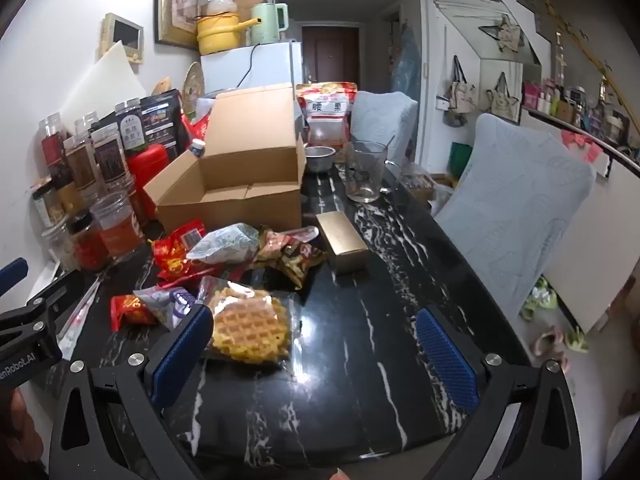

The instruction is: Organize snacks

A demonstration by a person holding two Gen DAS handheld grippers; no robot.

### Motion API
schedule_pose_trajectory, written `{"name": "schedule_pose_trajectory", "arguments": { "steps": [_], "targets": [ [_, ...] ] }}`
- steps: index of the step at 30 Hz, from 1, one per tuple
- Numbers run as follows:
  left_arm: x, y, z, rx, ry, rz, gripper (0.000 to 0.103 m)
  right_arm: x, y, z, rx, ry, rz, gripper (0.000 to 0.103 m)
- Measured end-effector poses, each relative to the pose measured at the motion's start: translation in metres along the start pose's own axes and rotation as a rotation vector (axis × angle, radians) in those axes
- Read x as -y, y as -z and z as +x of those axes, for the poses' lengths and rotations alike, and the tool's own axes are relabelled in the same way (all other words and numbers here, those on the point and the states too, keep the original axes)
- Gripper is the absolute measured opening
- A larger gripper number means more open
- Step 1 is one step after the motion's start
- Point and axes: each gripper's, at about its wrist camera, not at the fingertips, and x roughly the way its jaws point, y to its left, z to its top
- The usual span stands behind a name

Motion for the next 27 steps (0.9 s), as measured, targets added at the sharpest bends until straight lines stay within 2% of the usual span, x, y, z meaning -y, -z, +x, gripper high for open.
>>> {"name": "schedule_pose_trajectory", "arguments": {
  "steps": [27],
  "targets": [
    [0.0010,-0.0021,-0.0051,0.004,0.010,0.016,0.103,-0.0060,-0.0033,-0.0070,0.016,-0.002,-0.017,0.103]
  ]
}}
